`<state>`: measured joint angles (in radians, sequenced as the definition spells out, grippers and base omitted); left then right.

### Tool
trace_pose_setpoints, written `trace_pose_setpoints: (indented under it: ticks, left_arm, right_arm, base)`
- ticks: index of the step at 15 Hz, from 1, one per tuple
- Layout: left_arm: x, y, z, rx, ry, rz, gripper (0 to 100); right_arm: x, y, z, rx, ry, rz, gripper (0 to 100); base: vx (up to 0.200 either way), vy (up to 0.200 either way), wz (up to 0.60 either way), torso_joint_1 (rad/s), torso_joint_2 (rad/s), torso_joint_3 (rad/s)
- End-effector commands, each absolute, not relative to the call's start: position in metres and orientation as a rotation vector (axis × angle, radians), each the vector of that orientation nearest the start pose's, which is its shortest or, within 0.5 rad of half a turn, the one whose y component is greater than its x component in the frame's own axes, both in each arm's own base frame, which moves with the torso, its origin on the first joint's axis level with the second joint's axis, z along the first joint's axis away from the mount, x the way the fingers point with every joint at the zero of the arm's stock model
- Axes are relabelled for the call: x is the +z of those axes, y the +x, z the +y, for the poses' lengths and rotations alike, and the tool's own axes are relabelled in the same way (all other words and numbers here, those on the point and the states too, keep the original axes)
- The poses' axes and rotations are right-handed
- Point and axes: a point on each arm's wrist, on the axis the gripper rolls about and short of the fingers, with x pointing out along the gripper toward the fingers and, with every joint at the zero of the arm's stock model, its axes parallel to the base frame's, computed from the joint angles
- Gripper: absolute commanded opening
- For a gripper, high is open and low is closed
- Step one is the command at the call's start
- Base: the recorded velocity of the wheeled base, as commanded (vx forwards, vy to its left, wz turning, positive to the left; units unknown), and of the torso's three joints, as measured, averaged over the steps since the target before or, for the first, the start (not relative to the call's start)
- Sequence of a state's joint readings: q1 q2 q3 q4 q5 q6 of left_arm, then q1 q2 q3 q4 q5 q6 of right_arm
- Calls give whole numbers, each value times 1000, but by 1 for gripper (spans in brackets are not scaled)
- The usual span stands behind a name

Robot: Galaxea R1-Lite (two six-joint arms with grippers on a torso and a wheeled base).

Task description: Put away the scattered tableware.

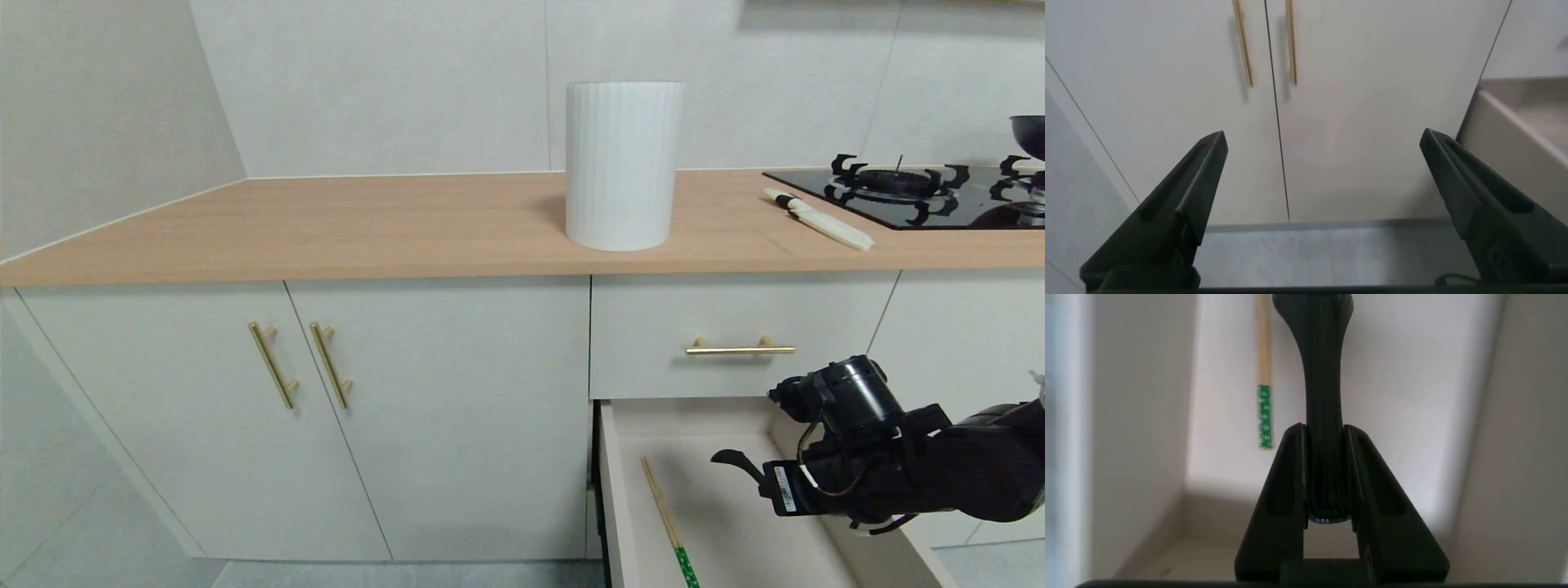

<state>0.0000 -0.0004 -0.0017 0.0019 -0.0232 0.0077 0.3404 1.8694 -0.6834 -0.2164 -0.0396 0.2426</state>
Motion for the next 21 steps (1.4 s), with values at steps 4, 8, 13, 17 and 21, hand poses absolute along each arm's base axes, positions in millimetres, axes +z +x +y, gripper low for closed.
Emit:
trace_pose_setpoints:
  ticks: [4, 8, 13, 17, 21]
  left_arm:
    - [76, -23, -1, -23, 8, 1, 100]
    - [76, -23, -1, -23, 8, 1, 100]
    - [76, -23, -1, -23, 8, 0, 100]
    - [76, -23, -1, -23, 8, 1, 100]
    - [76, -23, -1, -23, 8, 1, 100]
  right_arm:
    - [66, 266, 93, 158, 36, 988, 0]
    - [66, 267, 94, 160, 40, 974, 0]
    - [24, 289, 99, 117, 29, 976, 0]
    - [-14, 300, 99, 85, 21, 1009, 0]
    - [-44, 301, 102, 84, 2, 1050, 0]
  base:
    - [0, 0, 0, -44, 228, 173]
    - [0, 0, 0, -4, 13, 10]
    - [0, 0, 0, 0, 0, 0]
    - [0, 0, 0, 0, 0, 0]
    - [0, 0, 0, 0, 0, 0]
